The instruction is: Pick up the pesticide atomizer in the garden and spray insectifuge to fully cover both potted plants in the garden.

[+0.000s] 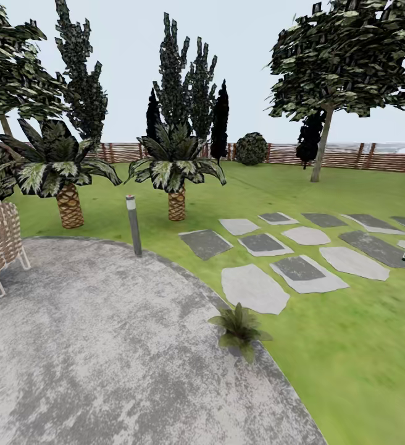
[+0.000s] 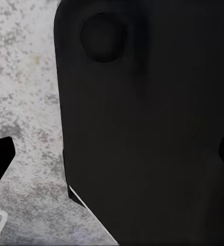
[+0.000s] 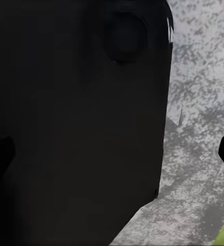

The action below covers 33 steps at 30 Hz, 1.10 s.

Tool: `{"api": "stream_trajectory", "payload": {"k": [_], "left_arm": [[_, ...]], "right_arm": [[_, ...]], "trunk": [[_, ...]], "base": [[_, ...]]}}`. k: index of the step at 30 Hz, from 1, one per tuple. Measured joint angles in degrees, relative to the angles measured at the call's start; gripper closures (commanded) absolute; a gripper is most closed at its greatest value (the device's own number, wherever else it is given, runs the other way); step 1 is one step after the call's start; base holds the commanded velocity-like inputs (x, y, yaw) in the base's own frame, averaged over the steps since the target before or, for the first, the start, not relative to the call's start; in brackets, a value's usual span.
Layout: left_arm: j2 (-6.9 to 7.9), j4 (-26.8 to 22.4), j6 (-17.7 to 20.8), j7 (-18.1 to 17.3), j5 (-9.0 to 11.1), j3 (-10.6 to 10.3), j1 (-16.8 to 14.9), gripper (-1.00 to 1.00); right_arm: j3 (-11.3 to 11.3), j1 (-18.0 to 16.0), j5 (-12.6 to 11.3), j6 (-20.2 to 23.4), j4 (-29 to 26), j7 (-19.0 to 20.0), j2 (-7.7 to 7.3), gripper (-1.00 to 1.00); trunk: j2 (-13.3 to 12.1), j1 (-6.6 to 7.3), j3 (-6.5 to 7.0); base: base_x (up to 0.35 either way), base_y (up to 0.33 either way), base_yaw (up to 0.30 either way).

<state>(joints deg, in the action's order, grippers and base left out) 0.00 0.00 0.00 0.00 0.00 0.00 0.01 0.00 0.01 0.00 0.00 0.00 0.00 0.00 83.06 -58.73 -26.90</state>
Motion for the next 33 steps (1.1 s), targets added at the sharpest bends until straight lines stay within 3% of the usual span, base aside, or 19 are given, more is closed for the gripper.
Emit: {"api": "stream_trajectory", "payload": {"k": [25, 29, 30, 33], "left_arm": [[0.04, -5.3, -0.8, -0.1, -0.2, 0.0, -0.1, -1.00], [0.13, -6.6, -2.0, 0.0, -0.2, 0.0, -0.1, -1.00], [0.14, -11.8, -5.8, 0.0, -0.2, 0.0, -0.1, -1.00], [0.16, -13.0, -8.6, 0.0, -0.3, -0.1, -0.1, -1.00]], "right_arm": [[0.1, -0.1, 0.5, 0.1, -0.4, 0.1, -0.08, -1.00], [0.1, -0.1, 0.6, 0.0, -0.5, 0.1, -0.22, -1.00], [0.1, -0.1, 0.6, 0.0, -0.5, 0.1, -0.23, -1.00], [0.1, -0.1, 0.6, 0.0, -0.6, 0.1, -0.25, -1.00]], "trunk": [[0.0, 0.00, 0.02], [0.0, 0.00, 0.02], [0.0, 0.00, 0.03], [0.0, 0.00, 0.02]], "base": [[0.000, 0.000, 0.000], [0.000, 0.000, 0.000], [0.000, 0.000, 0.000], [0.000, 0.000, 0.000]]}}
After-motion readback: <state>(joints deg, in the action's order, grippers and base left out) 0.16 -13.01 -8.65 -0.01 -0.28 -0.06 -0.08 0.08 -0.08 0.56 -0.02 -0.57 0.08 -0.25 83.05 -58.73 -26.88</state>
